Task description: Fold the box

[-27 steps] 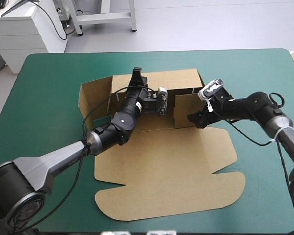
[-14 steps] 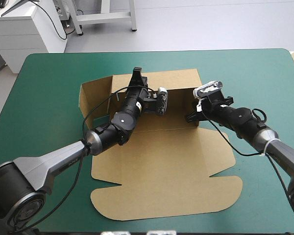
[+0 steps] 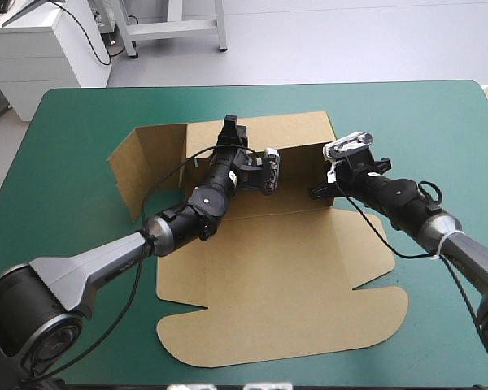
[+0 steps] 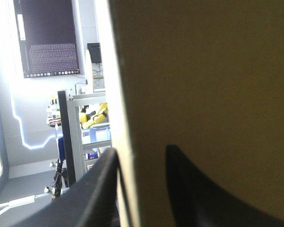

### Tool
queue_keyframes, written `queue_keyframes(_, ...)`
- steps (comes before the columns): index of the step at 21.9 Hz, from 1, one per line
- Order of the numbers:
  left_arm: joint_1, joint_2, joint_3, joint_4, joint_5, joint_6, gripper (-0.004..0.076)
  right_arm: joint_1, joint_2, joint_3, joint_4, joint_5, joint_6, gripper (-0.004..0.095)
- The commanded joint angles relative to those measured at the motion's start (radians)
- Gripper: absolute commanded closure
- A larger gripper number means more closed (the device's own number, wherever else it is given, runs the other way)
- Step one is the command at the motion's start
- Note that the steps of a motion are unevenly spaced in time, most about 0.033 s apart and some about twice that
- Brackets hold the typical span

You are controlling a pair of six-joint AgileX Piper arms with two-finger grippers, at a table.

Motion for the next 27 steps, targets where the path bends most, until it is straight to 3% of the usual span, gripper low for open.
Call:
queue_keyframes(1, 0.007, -0.020, -0.021, 0.047, 0.017, -0.034, 0.0227, 0.002, -0.047, -0.034, 0.008, -0.013, -0.028, 0.0929)
queue_keyframes(4, -0.003, -0.018, -0.021, 0.045, 0.049, -0.042, 0.0180, 0.002, -0.047, -0.038, 0.008, -0.071, -0.028, 0.0929)
queue_keyframes(7, -0.058, -0.018, -0.021, 0.045, 0.176, -0.042, 0.0191, 0.002, -0.035, -0.074, 0.019, -0.162, -0.023, 0.0929)
queue_keyframes(12, -0.144, -0.020, -0.021, -0.021, 0.292, -0.042, 0.0199, 0.000, 0.034, -0.161, 0.015, -0.178, -0.051, 0.0929)
queue_keyframes(21, -0.340, -0.090, -0.021, -0.196, 0.393, 0.031, 0.0316, -0.002, 0.103, -0.210, 0.015, -0.186, -0.051, 0.0929)
queue_keyframes(24, -0.354, -0.102, -0.021, -0.225, 0.425, 0.104, 0.0421, -0.002, 0.103, -0.210, 0.015, -0.166, -0.051, 0.0929)
queue_keyframes(27, -0.352, -0.118, -0.023, -0.337, 0.432, 0.204, 0.0689, -0.002, 0.103, -0.210, 0.017, -0.140, -0.051, 0.0929)
